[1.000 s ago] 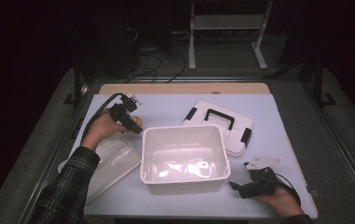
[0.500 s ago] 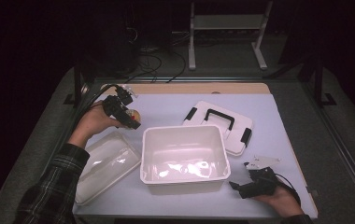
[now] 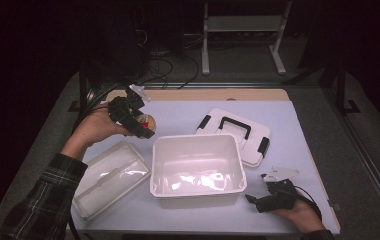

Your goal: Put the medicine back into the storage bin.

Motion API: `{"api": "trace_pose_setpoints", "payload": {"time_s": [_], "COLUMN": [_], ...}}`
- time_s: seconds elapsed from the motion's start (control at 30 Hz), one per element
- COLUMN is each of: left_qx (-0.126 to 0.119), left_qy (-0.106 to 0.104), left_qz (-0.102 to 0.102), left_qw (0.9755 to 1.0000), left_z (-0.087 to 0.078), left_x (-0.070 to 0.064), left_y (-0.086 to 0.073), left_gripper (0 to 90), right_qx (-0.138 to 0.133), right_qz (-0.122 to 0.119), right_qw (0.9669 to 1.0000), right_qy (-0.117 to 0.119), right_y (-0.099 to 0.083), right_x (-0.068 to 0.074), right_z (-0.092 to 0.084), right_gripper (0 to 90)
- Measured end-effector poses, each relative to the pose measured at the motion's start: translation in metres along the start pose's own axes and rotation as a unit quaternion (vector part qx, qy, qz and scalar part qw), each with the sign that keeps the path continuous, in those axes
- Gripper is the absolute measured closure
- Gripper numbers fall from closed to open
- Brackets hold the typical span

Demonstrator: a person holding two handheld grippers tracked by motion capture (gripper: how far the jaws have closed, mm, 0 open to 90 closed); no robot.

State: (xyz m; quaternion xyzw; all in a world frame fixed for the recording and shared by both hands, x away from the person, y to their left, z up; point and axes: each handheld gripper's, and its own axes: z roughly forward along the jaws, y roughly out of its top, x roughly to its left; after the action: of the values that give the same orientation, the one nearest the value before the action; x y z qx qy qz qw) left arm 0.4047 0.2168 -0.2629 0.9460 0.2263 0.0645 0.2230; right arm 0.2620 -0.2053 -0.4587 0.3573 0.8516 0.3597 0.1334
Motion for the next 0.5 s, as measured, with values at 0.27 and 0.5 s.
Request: {"api": "trace_pose_setpoints", "payload": {"time_s": [0.27, 0.5], "left_qx": [-0.003, 0.006], "left_qy": [-0.023, -0.038], "left_qz": [0.039, 0.066], "left_qw": [0.999, 0.9971], "left_z": [-0.005, 0.0], "left_x": [-0.023, -0.04], "left_y": [0.013, 0.02], "left_gripper": [19.4, 19.4], "right_qx": [0.0, 0.0], "right_qz": [0.0, -0.001], "right_qw": [1.0, 1.0], "right_qy": [0.0, 0.0], "right_y": [0.0, 0.0], "right_x": [0.0, 0.0], "right_z": [0.0, 0.0], "right_gripper": [7.7, 7.7]}}
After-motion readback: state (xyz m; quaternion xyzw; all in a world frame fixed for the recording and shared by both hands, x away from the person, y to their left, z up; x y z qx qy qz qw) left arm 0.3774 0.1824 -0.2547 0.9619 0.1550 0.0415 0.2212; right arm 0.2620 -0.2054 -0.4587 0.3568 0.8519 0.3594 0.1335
